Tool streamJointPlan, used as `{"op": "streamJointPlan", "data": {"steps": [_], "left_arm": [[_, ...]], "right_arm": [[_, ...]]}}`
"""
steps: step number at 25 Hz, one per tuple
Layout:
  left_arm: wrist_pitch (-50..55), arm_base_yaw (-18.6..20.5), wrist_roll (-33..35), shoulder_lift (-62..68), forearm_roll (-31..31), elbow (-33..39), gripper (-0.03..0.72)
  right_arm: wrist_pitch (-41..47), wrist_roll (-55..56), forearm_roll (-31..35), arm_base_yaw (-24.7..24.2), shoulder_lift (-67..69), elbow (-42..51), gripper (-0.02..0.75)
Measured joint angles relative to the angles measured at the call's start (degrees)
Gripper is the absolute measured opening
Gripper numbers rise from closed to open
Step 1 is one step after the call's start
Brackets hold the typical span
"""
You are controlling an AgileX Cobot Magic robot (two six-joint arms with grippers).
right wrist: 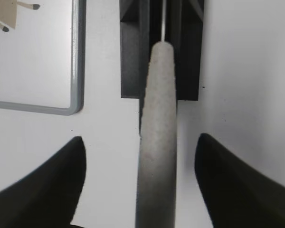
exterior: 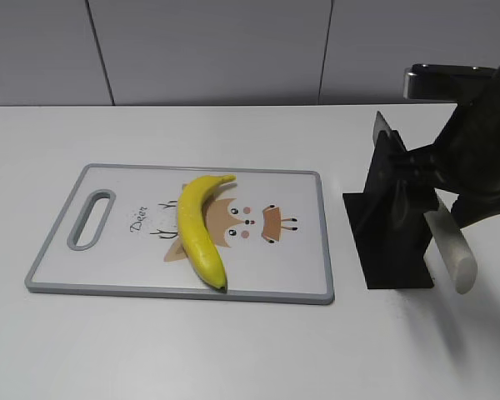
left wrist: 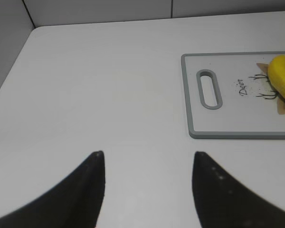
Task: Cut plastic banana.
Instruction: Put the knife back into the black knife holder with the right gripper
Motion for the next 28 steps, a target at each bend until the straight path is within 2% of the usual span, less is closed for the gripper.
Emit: {"op": "streamJointPlan", "data": {"steps": [2,5,10,16,23,28], "left_arm": [[0.0,0.0,0.0,0.0,0.0,0.0,0.572],[0.0,0.0,0.0,0.0,0.0,0.0,0.572],[0.0,0.0,0.0,0.0,0.0,0.0,0.572],[0.0,0.0,0.0,0.0,0.0,0.0,0.572],[0.0,0.0,0.0,0.0,0.0,0.0,0.572],[0.0,0.0,0.0,0.0,0.0,0.0,0.572]], "right_arm": [[0.0,-1.0,0.8,0.0,0.0,0.0,0.61],[0.0,-1.9,1.0,0.0,-1.3,0.0,0.633],[3.9,-7.3,1.0,0.0,-6.5,0.0,0.619],[8.9,-21.0,1.1,0.0,-13.0,1.3,0.576],[9.5,-25.7,1.0,0.0,-22.6,11.9,0.575],[5.8,-25.8,0.6,0.0,-33.0,20.1,0.575]]}}
